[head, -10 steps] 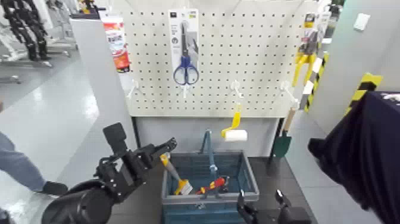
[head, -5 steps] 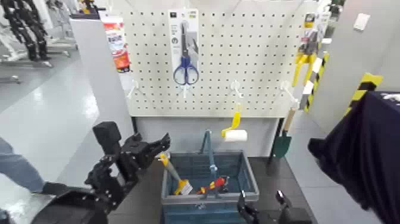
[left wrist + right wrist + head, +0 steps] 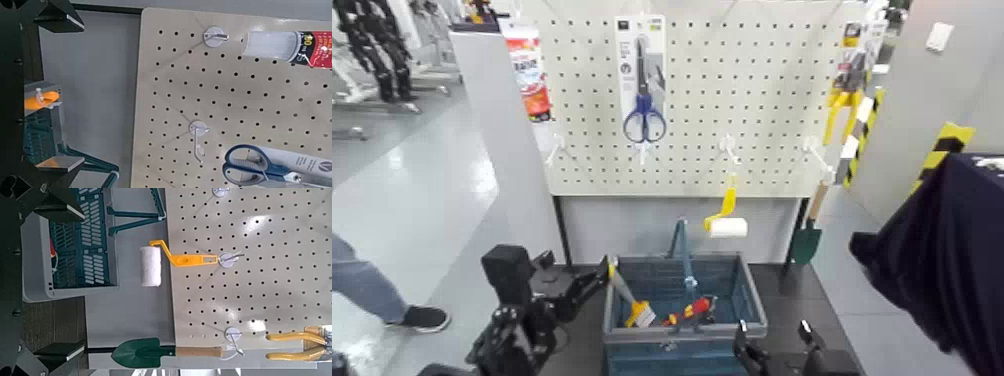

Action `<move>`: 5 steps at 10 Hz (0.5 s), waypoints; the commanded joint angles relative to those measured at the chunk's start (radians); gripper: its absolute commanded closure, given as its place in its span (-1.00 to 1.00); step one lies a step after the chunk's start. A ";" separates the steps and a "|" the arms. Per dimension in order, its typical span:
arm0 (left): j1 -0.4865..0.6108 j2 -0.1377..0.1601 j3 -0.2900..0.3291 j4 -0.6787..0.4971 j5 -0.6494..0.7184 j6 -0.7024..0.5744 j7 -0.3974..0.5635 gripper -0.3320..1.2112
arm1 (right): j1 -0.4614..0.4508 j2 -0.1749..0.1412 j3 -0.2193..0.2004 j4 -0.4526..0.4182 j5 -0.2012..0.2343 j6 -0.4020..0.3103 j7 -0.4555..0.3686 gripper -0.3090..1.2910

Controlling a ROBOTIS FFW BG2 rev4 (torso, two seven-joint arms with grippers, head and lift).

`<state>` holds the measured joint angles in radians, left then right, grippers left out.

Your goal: Put the yellow paint brush into the crate.

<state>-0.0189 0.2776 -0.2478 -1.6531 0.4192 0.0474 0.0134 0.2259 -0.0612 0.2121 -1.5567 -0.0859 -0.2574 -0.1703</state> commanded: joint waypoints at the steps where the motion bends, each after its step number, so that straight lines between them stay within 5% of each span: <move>1: 0.096 -0.043 0.048 -0.033 -0.135 -0.029 0.002 -0.41 | 0.003 0.001 -0.003 -0.002 0.003 -0.003 0.000 -0.43; 5: 0.214 -0.104 0.111 -0.010 -0.267 -0.144 0.039 -0.41 | 0.006 0.001 -0.007 -0.003 0.008 -0.010 0.000 -0.43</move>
<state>0.1821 0.1818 -0.1419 -1.6679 0.1694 -0.0786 0.0539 0.2312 -0.0589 0.2060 -1.5598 -0.0783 -0.2665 -0.1715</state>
